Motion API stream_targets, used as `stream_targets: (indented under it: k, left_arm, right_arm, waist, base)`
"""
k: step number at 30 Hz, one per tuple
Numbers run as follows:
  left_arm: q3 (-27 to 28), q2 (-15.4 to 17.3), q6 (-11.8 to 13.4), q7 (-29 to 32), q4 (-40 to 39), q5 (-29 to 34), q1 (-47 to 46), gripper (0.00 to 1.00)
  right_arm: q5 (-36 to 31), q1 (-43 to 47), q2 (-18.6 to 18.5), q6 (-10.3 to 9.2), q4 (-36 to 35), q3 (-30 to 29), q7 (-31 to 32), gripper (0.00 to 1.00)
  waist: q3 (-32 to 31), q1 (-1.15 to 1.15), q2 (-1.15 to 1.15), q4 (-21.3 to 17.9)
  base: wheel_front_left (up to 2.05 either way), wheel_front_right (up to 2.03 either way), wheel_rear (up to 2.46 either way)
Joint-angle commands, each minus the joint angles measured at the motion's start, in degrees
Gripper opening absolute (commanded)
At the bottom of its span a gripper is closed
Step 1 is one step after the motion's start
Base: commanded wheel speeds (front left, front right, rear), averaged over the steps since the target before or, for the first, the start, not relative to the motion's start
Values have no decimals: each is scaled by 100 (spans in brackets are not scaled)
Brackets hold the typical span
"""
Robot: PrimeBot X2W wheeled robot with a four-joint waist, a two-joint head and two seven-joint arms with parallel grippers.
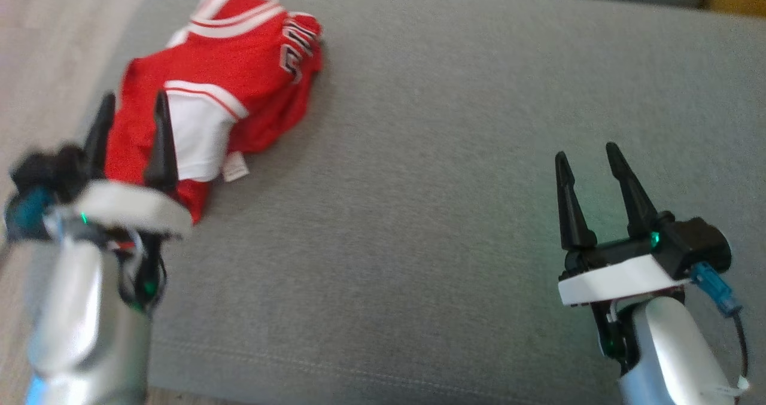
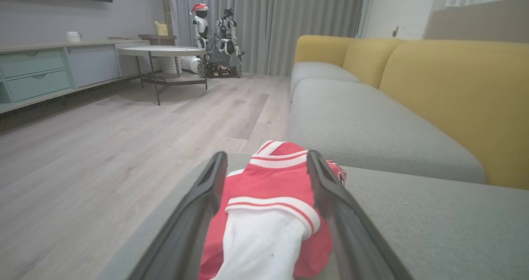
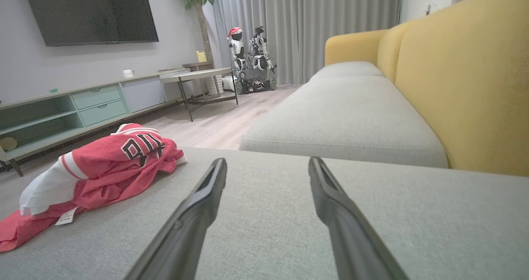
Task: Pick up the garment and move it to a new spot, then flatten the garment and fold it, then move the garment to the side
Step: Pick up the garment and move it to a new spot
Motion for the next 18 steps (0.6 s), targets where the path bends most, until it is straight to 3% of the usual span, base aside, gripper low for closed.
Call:
stream_targets:
  k: [1,5,11,18]
  left_arm:
    - [156,255,-89,165,-12,-105,-553,100]
    - [-76,719,-255,945,551,-212,-1328,100]
    - [-207,1140,-314,1910,1426,-584,-2224,100]
    - [-685,1625,-329,2525,2268,-914,-2859,100]
  right_arm:
    - [-61,-217,-19,12,-232,108,-7,100]
    - [-124,-331,-19,12,-329,169,-11,100]
    - [-123,-409,-19,12,-446,199,-33,100]
    - [-9,-521,-19,12,-509,245,-59,100]
  waist:
    - [368,0,0,-357]
    - [641,0,0,-649]
    - [964,0,0,-979]
    - [1252,0,0,-1275]
  base:
    - [0,0,0]
    - [0,0,0]
    - [0,0,0]
    - [0,0,0]
